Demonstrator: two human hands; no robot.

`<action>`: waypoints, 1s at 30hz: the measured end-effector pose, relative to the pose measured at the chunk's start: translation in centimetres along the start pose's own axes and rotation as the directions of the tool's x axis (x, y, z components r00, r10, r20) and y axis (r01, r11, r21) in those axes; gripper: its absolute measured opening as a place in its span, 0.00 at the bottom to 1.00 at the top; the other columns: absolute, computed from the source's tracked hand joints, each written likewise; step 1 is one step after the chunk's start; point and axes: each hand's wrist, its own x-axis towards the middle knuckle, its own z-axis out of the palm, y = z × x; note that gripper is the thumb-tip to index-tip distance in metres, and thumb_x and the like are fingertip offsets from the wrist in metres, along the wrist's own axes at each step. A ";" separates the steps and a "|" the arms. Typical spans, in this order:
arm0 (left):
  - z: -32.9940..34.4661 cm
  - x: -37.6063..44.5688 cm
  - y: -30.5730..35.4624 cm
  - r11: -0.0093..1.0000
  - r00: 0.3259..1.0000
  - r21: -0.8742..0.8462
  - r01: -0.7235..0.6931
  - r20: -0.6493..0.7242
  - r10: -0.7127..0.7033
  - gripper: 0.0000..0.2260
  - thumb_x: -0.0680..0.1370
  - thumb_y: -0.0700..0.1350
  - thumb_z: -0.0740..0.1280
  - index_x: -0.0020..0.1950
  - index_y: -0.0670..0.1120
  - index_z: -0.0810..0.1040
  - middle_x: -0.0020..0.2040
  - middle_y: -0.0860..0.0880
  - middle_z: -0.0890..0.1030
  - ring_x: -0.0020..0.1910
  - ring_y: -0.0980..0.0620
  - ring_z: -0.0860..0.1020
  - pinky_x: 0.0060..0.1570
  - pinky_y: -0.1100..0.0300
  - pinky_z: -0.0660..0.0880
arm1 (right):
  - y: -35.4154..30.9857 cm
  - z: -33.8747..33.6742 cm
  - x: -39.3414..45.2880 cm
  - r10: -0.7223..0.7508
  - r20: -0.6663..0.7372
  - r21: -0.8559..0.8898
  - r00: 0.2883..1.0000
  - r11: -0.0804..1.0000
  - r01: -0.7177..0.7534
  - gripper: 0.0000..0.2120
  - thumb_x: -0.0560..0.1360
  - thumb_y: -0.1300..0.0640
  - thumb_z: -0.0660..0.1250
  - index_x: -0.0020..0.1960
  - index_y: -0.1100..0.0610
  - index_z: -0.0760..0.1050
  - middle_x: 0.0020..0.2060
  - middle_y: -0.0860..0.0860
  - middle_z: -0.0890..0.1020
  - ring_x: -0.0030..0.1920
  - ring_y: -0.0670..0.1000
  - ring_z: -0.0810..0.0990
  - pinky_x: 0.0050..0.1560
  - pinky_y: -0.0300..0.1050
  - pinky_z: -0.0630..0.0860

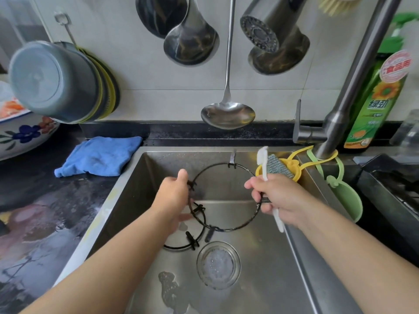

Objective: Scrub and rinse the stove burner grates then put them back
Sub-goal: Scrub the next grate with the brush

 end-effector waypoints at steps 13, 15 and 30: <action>0.1 -0.4 -0.1 0.994 0.993 0.007 -0.108 0.048 0.108 0.14 0.87 0.52 0.50 0.59 0.45 0.71 0.35 0.41 0.77 0.29 0.42 0.83 0.26 0.51 0.80 | 0.0 0.9 -1.1 -0.291 -0.180 -0.654 0.940 0.749 0.106 0.30 0.83 0.39 0.47 0.45 0.57 0.79 0.40 0.55 0.82 0.40 0.56 0.78 0.38 0.47 0.70; -0.7 -0.2 0.2 0.989 0.990 0.054 -0.139 0.032 0.138 0.14 0.87 0.53 0.50 0.57 0.47 0.71 0.37 0.40 0.77 0.29 0.42 0.82 0.26 0.51 0.80 | -0.8 0.1 -0.9 -0.344 -0.226 -0.709 0.911 0.700 0.089 0.31 0.84 0.40 0.42 0.45 0.56 0.79 0.42 0.54 0.80 0.44 0.57 0.77 0.41 0.48 0.70; 0.0 -0.6 0.0 0.935 0.968 0.253 -0.251 0.074 0.240 0.12 0.87 0.48 0.50 0.51 0.47 0.71 0.40 0.36 0.82 0.29 0.37 0.83 0.24 0.52 0.78 | 1.0 2.1 -0.4 -0.378 -0.172 -0.876 0.910 0.481 0.034 0.06 0.83 0.55 0.58 0.48 0.54 0.69 0.40 0.52 0.75 0.36 0.51 0.72 0.29 0.45 0.63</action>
